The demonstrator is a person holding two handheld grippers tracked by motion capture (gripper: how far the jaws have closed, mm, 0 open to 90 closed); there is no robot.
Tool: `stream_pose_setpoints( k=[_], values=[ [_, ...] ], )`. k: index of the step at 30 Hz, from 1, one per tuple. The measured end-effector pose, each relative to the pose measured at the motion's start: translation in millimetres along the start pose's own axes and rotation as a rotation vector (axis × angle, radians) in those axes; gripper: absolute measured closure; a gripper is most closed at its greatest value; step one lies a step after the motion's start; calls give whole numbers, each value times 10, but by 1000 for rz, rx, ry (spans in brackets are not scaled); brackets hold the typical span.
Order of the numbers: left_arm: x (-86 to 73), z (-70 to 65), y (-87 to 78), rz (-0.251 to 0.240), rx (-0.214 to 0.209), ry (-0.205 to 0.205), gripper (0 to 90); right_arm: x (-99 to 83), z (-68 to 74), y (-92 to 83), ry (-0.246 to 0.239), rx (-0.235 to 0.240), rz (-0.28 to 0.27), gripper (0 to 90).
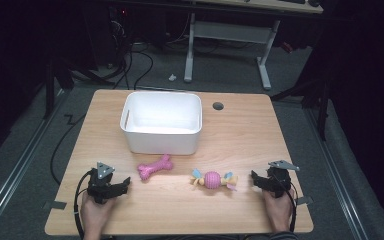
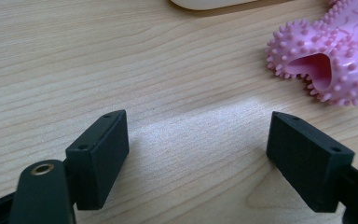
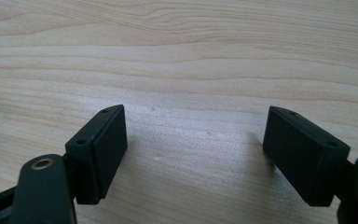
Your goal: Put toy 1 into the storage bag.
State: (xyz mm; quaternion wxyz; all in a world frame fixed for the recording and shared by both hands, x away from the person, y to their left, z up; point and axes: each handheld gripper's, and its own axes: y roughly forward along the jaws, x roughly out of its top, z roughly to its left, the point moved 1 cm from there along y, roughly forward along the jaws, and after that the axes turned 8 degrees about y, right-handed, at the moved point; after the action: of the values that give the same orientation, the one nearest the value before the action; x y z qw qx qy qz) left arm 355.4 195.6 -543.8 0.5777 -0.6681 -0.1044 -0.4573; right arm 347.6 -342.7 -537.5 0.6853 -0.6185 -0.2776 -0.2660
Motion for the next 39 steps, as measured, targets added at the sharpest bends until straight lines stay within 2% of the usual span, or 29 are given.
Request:
stream_pose_setpoints(
  k=[16,32,39],
  values=[
    [7,-1,11,3,-10,8,190,-2,17,0,-8,8,0,220],
    [27,4,29,11,-42,34,150,-2,25,1,-12,11,0,221],
    [51,0,14,27,-55,13,162,-2,26,1,-13,13,0,221]
  ],
)
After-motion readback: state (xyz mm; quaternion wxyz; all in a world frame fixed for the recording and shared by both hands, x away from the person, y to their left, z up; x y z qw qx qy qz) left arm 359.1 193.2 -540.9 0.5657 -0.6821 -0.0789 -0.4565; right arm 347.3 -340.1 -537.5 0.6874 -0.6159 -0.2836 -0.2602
